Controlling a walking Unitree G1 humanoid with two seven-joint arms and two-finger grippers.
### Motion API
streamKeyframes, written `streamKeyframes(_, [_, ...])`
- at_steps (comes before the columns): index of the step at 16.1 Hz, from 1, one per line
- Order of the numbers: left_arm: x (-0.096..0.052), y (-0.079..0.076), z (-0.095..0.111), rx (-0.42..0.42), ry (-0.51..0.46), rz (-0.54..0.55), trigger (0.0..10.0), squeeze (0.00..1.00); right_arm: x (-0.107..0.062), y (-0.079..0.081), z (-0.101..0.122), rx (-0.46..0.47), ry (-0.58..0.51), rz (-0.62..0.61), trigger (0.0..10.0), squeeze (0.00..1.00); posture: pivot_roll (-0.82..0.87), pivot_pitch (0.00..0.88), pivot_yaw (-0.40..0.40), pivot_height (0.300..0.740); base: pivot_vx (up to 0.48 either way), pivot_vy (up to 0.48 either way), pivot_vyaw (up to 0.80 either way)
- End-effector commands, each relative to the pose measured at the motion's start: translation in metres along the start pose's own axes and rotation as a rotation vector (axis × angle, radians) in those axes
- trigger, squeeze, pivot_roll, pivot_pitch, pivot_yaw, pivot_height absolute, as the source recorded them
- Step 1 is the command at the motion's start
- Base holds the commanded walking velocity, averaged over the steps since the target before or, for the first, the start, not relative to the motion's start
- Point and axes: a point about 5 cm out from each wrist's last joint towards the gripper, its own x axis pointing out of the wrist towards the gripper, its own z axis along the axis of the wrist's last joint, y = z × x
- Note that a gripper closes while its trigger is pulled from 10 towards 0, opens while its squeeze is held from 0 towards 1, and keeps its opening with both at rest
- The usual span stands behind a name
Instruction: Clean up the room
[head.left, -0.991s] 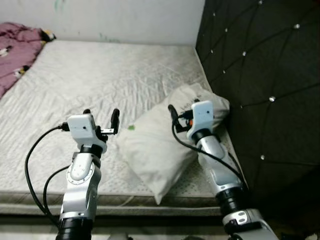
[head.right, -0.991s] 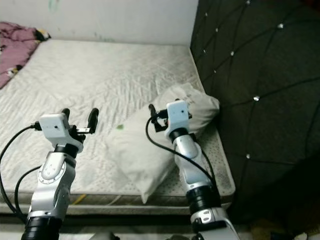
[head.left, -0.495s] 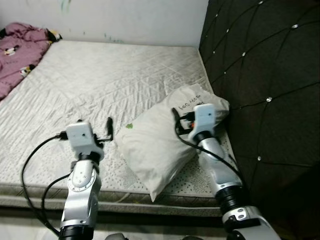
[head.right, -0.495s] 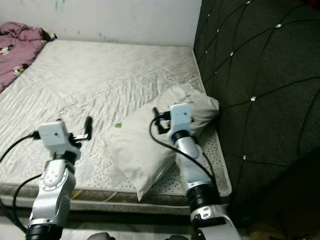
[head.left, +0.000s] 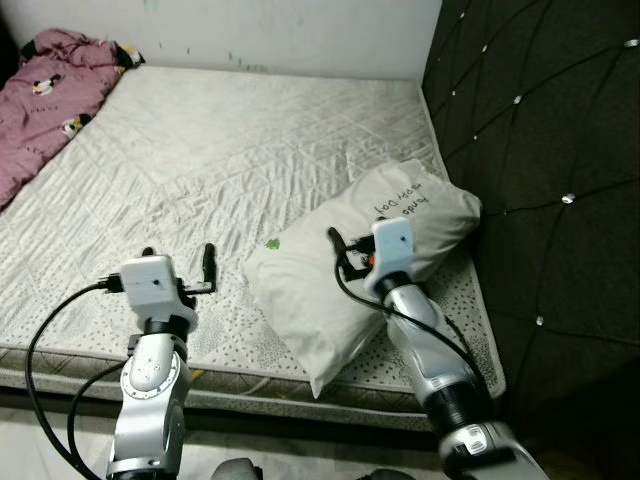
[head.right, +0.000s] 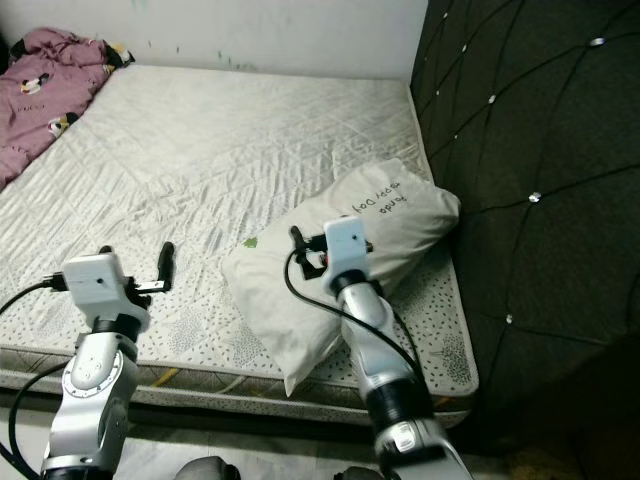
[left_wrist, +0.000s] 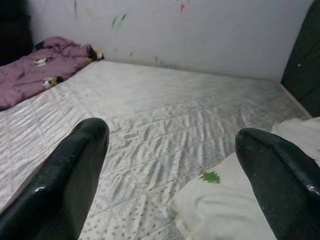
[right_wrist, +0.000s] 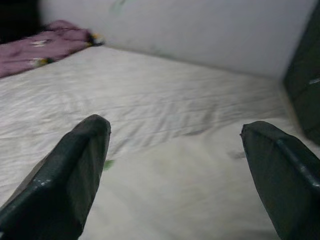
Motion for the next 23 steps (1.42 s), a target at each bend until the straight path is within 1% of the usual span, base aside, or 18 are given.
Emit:
streamKeyframes(1, [-0.005,0.014,0.000,0.014,0.003,0.070,10.0,0.00,-0.005,-0.015,0.007,-0.027,-0.038,-0.074,10.0,0.00,0.08,0.058,0.005,0.740,0.000,0.000,0.00])
streamKeyframes(2, [-0.010,0.025,0.000,0.022,-0.001,0.136,10.0,0.00,-0.014,-0.027,0.005,-0.038,-0.034,-0.126,10.0,0.00,0.08,0.058,0.005,0.740,0.000,0.000,0.00])
streamKeyframes(3, [-0.014,0.028,0.000,0.022,-0.005,0.138,10.0,0.00,-0.019,-0.032,0.004,-0.041,-0.030,-0.139,10.0,0.00,0.08,0.060,0.004,0.740,0.000,0.000,0.00])
streamKeyframes(4, [-0.016,0.028,-0.001,0.034,0.002,0.130,10.0,0.00,-0.022,-0.035,0.004,-0.041,-0.029,-0.152,10.0,0.00,0.08,0.062,0.004,0.740,0.000,0.000,0.00])
streamKeyframes(5, [-0.017,0.028,-0.005,0.026,0.019,0.130,10.0,0.00,-0.023,-0.036,0.002,-0.032,-0.019,-0.166,10.0,0.00,0.08,0.068,0.005,0.740,0.000,0.000,0.00])
streamKeyframes(7, [-0.014,0.023,-0.002,0.028,0.010,0.114,10.0,0.00,-0.021,-0.035,-0.001,-0.023,0.012,-0.169,10.0,0.00,0.08,0.068,0.002,0.740,0.000,0.000,-0.80])
streamKeyframes(10, [-0.013,0.022,0.001,0.025,-0.008,0.111,10.0,0.00,-0.020,-0.033,0.003,-0.027,0.007,-0.158,10.0,0.00,0.08,0.081,0.002,0.740,0.000,0.000,-0.80])
streamKeyframes(12, [-0.013,0.023,0.002,0.039,-0.009,0.126,10.0,0.00,-0.021,-0.032,0.005,-0.027,-0.006,-0.155,10.0,0.00,0.08,0.077,0.002,0.740,0.000,0.000,-0.80])
streamKeyframes(14, [-0.013,0.023,0.001,0.031,-0.001,0.130,10.0,0.00,-0.021,-0.031,0.006,-0.035,-0.015,-0.148,10.0,0.00,0.08,0.077,0.002,0.740,0.000,0.000,0.00])
streamKeyframes(16, [-0.014,0.021,-0.001,0.016,0.019,0.119,10.0,0.00,-0.021,-0.028,0.008,-0.024,-0.019,-0.137,10.0,0.00,0.08,0.089,0.006,0.740,0.000,0.000,0.00])
streamKeyframes(23, [-0.013,0.019,-0.001,0.015,0.024,0.114,10.0,0.00,-0.021,-0.025,0.007,-0.013,-0.016,-0.106,10.0,0.00,0.08,0.096,0.006,0.740,0.000,0.000,0.00])
